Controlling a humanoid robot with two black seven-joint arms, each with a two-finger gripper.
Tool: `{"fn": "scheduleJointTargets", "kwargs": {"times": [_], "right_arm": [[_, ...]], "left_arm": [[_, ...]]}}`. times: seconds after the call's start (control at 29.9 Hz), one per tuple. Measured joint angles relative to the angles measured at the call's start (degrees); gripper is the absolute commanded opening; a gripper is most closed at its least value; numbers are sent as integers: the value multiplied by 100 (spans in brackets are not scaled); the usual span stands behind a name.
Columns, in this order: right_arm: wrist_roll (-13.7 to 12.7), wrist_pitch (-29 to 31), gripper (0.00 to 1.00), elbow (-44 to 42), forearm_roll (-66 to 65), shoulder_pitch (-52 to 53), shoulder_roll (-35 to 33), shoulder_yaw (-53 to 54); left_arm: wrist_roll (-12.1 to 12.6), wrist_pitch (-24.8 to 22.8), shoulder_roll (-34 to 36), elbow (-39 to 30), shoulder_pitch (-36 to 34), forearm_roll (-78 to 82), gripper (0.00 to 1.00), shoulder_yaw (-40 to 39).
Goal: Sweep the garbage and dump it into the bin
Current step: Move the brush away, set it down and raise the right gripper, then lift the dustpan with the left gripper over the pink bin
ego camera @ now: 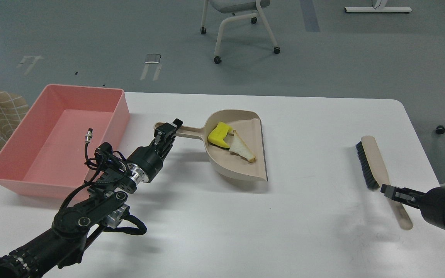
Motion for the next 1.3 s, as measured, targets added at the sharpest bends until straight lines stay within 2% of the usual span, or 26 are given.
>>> {"fn": "scheduleJointTargets", "kwargs": {"times": [0.3,0.4,0.5,0.53,0.74,0.87,1.07,1.17,1.3], "right_arm": [[0,0,64,-7,1,9,17,17],[0,0,67,16,36,42,25,205],[3,0,85,25,51,84,89,640],[3,0,94,14,52,116,171,845],[-21,0,97,-61,74,496,1128,2010],[-28,-1,97,-108,86,899,1809,2366],[-4,-17,98,-308,369,1428,3772,2783],[16,-411,98,-435,1028,1486,4615,2955],[33,-1103,98,-504,2074,1487,4787,3022]], "left_arm": [[-7,0,8,0,1,0,0,0],[-8,0,12,0,4,-2,0,0],[-8,0,16,0,5,-7,0,-6],[-8,0,16,0,5,-8,0,-8],[-8,0,3,0,5,-9,0,-19],[-8,0,1,0,-36,-15,0,-41],[-51,-6,75,-7,-41,-139,0,-83],[-181,-9,155,-43,-41,-329,0,-114],[-284,-9,334,-60,-67,-837,0,-132]]}}
